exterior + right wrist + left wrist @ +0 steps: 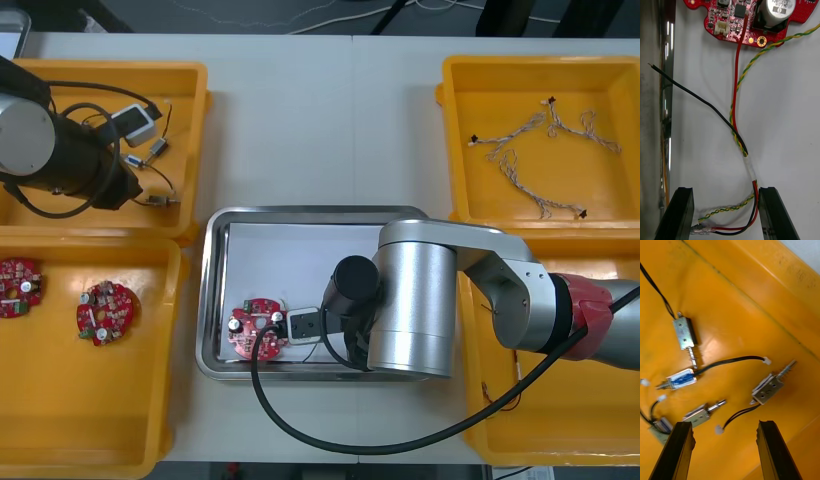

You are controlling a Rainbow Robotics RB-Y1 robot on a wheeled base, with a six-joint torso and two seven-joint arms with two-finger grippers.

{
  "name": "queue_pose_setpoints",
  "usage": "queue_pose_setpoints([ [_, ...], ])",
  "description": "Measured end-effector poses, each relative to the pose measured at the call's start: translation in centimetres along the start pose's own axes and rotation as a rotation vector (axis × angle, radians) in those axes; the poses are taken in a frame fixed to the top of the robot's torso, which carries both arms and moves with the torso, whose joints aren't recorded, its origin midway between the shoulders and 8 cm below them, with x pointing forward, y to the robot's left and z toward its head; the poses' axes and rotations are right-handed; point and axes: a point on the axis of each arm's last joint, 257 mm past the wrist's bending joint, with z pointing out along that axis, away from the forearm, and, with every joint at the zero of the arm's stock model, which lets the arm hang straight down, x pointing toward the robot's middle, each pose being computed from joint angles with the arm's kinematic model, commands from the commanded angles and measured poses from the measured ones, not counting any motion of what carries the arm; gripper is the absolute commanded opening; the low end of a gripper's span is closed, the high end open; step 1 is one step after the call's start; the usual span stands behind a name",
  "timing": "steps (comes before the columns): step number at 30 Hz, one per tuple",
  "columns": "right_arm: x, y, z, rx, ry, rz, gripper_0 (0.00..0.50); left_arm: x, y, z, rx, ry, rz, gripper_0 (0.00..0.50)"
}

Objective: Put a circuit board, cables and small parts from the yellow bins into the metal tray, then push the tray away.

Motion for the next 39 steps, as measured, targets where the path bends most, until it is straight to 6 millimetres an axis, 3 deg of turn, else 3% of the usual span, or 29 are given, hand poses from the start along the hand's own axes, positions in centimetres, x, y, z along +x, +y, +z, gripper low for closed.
queue_pose_setpoints([
  [9, -0.3, 0.4, -1.3, -0.052, -0.016, 0.028, 0.500, 2.4, 0.2, 0.7, 0.148, -0.043, -0.219, 0.500],
  [18, 0.4, -1.8, -6.8, -0.105, -0.045, 0.125, 0.500, 1.9, 0.2, 0.3, 0.165, -0.049, -0.223, 0.500],
  [25, 3.0, -4.1, -10.1, -0.124, -0.037, 0.223, 0.500, 0.9, 0.5, -0.1, 0.165, -0.064, -0.206, 0.500],
  [33, 6.3, -7.3, -13.0, -0.084, -0.051, 0.367, 0.500, -0.8, 1.1, -0.5, 0.141, -0.111, -0.033, 0.500],
  [39, 9.1, -7.9, -13.8, -0.075, -0.068, 0.505, 0.500, -1.4, 1.3, -0.7, 0.125, -0.138, 0.204, 0.500],
])
